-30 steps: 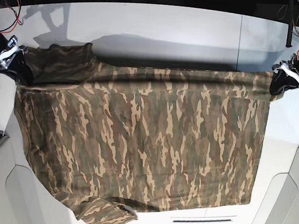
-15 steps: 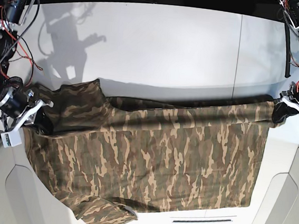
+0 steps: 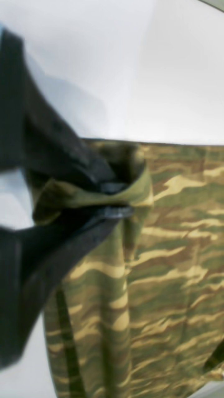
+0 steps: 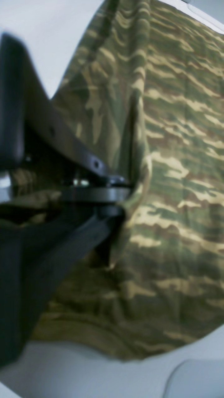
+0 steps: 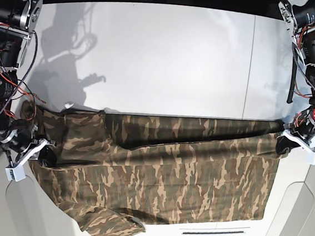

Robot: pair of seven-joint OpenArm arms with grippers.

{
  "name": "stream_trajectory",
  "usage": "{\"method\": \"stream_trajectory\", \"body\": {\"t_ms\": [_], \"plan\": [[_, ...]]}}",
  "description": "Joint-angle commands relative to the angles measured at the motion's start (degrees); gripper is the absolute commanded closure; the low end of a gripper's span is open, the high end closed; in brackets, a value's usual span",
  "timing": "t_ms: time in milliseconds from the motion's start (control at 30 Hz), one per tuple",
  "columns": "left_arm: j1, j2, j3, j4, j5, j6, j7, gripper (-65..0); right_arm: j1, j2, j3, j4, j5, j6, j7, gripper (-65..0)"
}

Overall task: Fold the T-shirt properly
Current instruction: 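Lift both shoulder corners and fold them across toward the hem, then lower the folded edge onto the shirt with both grippers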

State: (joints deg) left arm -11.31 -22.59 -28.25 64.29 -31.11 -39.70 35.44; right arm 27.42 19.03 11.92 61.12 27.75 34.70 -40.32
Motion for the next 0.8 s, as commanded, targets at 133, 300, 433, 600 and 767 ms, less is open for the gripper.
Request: {"method": "stream_trajectory", "body": {"t_ms": [133,300,433,600,767], "plan": [[-4.37,-1.22,-0.22,-3.13,-1.18,1.64,-1.36,-33.6,1.42,0.83,0.33,-1.68,0.74,-0.44,4.15,-31.7],[-4.87,-1.27,-0.33,-2.21,-5.57,1.70,4.76,-35.9,1.44,1.92,0.57,-0.09,0.92,-0.74,2.58,-33.0],[-4.33,-1.22,-1.49,1.29,-9.73,-0.30,10.49,-35.9,1.33,3.13,3.52,3.34,3.37,-1.05,-5.55,-32.9],[-2.19,-1.22,-6.21,3.15,-10.64,0.22,11.13,-35.9,0.52,3.21,12.94,4.98,3.48,-1.07,-9.44,-33.0],[0.98,-1.22,-10.43,3.13,-13.11,2.01,10.45,-35.9,-3.39,3.87,19.30,4.96,7.02,-1.11,-9.25,-33.0]]}}
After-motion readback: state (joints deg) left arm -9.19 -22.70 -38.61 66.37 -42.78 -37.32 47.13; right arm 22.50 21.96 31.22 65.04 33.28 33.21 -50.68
